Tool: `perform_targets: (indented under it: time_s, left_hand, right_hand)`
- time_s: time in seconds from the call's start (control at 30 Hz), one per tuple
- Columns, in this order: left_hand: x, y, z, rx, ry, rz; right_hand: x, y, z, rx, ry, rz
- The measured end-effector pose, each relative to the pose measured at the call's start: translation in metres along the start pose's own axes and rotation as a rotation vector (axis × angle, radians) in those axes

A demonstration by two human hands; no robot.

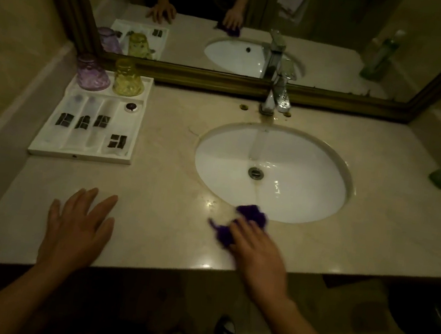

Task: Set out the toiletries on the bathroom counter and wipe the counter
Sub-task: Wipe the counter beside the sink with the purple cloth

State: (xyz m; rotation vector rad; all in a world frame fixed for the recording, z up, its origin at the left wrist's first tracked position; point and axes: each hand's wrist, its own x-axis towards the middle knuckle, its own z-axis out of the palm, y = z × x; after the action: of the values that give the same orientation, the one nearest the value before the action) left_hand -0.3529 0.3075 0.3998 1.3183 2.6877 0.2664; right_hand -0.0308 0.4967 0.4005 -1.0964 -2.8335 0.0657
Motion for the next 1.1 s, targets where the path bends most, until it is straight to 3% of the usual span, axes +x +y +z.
perform_targets:
  time_s: [0.1,0.2,0.57,0.83,1.03,1.1]
  left_hand:
    - [-0.001,0.003,0.001,0.014,0.004,0.002]
    - [0.001,0.002,0.004,0.030,-0.005,-0.014]
    - [0.002,0.001,0.010,0.040,0.023,-0.028]
    - [-0.003,0.007,0.002,-0.005,0.023,-0.065]
    - [-0.002,-0.011,0.000,-0.001,0.048,-0.176]
    - [-0.003,-0.027,-0.001,0.041,0.046,-0.256]
  right_hand:
    - [-0.023,0.085,-0.011,-0.069,0.034,0.408]
    - [-0.023,0.106,-0.014,-0.110,-0.089,0.516]
    - [0.034,-0.044,0.004,0.031,-0.106,0.061]
    - [0.086,-0.100,0.013,0.084,-0.147,-0.118]
    - [0.075,-0.113,0.012,0.061,-0.210,-0.644]
    - [0.106,-0.099,0.012,0.029,-0.232,-0.705]
